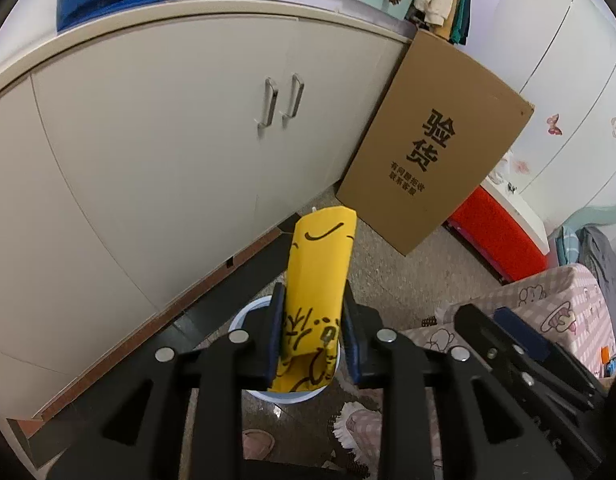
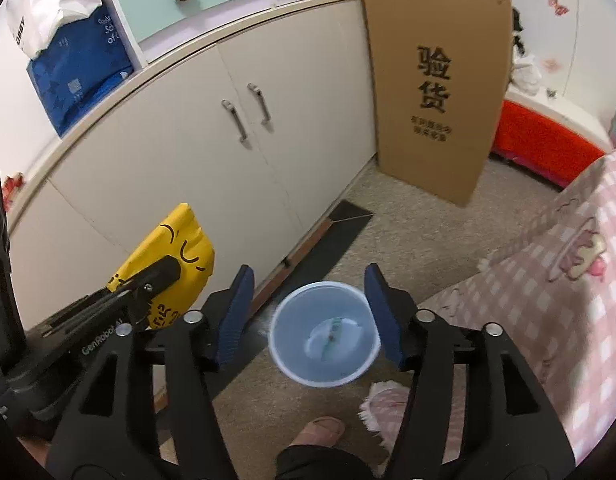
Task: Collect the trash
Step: 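Carry yellow bag and teal wrapper to the wastebasket and release both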
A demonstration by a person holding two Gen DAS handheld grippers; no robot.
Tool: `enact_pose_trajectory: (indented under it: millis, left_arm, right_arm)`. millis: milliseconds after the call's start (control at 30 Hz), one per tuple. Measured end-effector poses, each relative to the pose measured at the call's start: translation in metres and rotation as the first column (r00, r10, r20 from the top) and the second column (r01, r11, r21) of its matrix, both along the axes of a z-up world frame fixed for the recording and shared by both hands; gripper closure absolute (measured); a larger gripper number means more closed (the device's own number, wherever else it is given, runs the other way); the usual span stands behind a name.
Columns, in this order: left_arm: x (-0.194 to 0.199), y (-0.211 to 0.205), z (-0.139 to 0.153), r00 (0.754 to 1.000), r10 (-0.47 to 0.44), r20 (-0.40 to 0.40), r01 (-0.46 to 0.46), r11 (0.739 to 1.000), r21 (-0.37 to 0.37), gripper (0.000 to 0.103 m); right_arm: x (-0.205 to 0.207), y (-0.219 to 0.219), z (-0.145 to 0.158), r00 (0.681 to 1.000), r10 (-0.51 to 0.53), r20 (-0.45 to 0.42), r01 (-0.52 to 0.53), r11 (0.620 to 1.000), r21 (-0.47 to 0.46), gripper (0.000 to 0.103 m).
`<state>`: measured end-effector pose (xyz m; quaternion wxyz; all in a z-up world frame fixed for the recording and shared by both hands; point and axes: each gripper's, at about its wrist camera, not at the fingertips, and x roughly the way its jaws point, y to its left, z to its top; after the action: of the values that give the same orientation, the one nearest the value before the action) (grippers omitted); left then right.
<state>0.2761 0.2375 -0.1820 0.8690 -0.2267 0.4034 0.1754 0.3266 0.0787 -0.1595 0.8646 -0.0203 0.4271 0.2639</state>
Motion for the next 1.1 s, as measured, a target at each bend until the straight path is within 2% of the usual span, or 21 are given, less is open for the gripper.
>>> enact_pose_trajectory:
  millis: [67,200,467,567,633,667,700,933,1100]
  left_arm:
    - [0.004,-0.001,-0.002,1.000,-0.005,-0.008,0.005,1.000,0.005,0.077]
    - [0.008,-0.003,-0.005,1.000,-0.014,-0.026,0.014,1.000,0.017,0.076]
    - [0.021,-0.012,-0.004,0.998,-0.034,-0.047,0.037,0.997,0.061,0.073]
    - [0.026,-0.016,-0.002,0.999,-0.031,-0.045,0.034,0.996,0.079,0.068]
    - [0.027,-0.017,0.001,0.999,-0.027,-0.037,0.030,0.995,0.096,0.056]
    - [0.028,-0.017,0.002,0.999,-0.012,-0.038,0.016,0.993,0.118,0.040]
    - [0.028,-0.017,0.004,0.999,-0.001,-0.034,0.005,0.992,0.127,0.032]
    - [0.018,-0.016,0.014,0.999,0.011,-0.032,-0.007,0.993,0.119,0.029]
    - [0.002,-0.024,0.032,1.000,-0.005,-0.003,0.005,0.992,0.127,0.028]
  right_arm:
    - [-0.002,-0.003,0.001,1.000,-0.019,0.019,0.019,1.000,-0.012,0.039]
    - [-0.004,-0.010,0.004,0.996,-0.056,0.066,0.058,0.998,-0.025,0.036]
    - [-0.004,-0.028,0.010,0.986,-0.127,0.108,0.125,0.992,0.025,0.032]
    - [-0.005,-0.036,0.015,0.980,-0.154,0.127,0.148,0.988,0.052,0.032]
    - [-0.004,-0.040,0.017,0.978,-0.163,0.133,0.156,0.986,0.061,0.031]
    - [-0.004,-0.042,0.018,0.977,-0.167,0.134,0.160,0.985,0.063,0.031]
    - [-0.003,-0.044,0.018,0.976,-0.171,0.133,0.164,0.984,0.065,0.031]
    - [-0.008,-0.050,0.023,0.977,-0.179,0.114,0.170,0.982,0.081,0.030]
    - [-0.017,-0.057,0.033,0.975,-0.187,0.119,0.176,0.980,0.095,0.030]
